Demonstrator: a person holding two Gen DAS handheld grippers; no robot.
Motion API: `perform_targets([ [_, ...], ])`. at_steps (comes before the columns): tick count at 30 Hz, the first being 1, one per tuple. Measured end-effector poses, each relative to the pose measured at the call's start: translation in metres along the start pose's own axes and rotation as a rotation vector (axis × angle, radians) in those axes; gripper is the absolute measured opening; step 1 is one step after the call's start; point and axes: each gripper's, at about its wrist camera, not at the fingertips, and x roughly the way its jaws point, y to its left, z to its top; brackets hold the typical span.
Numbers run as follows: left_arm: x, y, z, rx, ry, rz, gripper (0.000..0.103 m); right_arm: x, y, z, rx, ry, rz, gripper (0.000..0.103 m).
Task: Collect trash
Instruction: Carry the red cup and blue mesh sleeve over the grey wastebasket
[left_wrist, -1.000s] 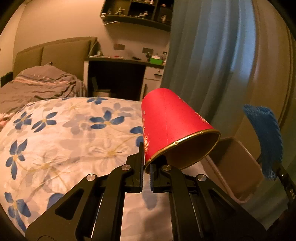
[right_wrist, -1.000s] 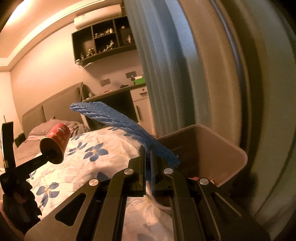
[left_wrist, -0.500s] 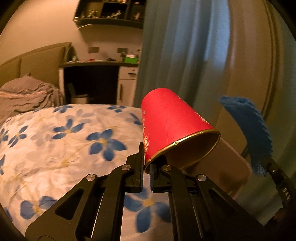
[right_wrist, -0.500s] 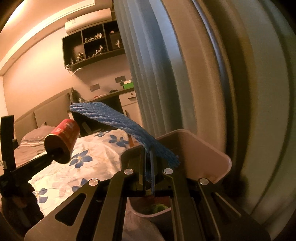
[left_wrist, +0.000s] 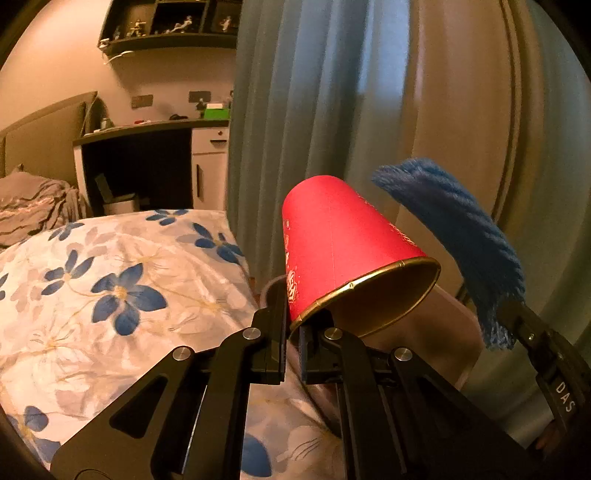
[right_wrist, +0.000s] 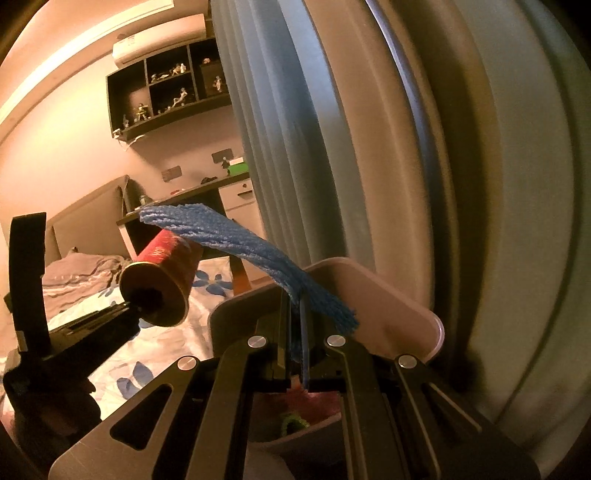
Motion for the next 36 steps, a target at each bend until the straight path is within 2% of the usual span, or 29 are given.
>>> perform_targets([
  [13, 0.029, -0.018, -0.005, 0.035, 0.044, -0.026, 0.004, 0.022, -0.003, -0.002, -0.007, 0.042, -0.011, 0.005],
  [19, 0.040, -0.021, -0.007, 0.035, 0.061, -0.061, 0.004, 0.030, -0.005, -0.003, -0.008, 0.058, -0.016, 0.005],
  [32, 0.051, -0.014, -0.011, -0.016, 0.097, -0.112, 0.005, 0.041, -0.002, -0.007, 0.005, 0.094, -0.026, 0.005],
  [35, 0.050, -0.014, -0.012, -0.019, 0.093, -0.127, 0.005, 0.040, 0.001, -0.008, 0.009, 0.103, -0.031, 0.006],
  [36, 0.050, -0.014, -0.012, -0.018, 0.092, -0.129, 0.005, 0.039, 0.002, -0.008, 0.009, 0.105, -0.031, 0.011],
])
